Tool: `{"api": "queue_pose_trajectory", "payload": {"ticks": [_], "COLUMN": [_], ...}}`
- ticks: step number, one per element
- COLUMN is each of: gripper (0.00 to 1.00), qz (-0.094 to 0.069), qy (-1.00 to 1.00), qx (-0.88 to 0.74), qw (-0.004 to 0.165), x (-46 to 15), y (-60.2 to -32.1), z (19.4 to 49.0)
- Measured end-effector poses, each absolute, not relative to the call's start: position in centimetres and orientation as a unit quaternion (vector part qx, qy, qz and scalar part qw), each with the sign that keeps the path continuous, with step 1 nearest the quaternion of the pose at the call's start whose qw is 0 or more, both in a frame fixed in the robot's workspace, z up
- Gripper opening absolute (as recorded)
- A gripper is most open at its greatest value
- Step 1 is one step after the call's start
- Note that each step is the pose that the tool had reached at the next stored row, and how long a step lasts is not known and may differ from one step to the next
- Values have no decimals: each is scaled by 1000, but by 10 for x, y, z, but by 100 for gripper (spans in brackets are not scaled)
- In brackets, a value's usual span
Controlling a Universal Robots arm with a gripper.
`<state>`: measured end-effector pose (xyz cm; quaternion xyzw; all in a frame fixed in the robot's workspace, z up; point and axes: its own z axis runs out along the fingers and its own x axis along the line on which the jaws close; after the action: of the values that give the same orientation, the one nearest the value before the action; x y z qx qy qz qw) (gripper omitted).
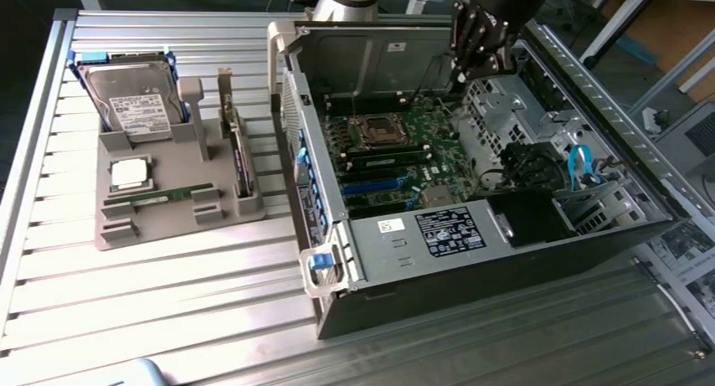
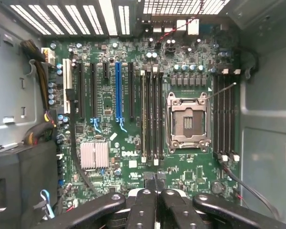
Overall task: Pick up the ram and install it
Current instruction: 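Press down the ram until it locks into place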
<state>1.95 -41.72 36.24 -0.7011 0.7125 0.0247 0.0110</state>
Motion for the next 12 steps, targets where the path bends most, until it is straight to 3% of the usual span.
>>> {"api": "queue_pose_trajectory", "payload": {"ticks": [12], "gripper": [11], "qz": [25], "qy": [713], "qx": [-701], "qw": [11], "x": [20], "y": [-417], "z": [364]}}
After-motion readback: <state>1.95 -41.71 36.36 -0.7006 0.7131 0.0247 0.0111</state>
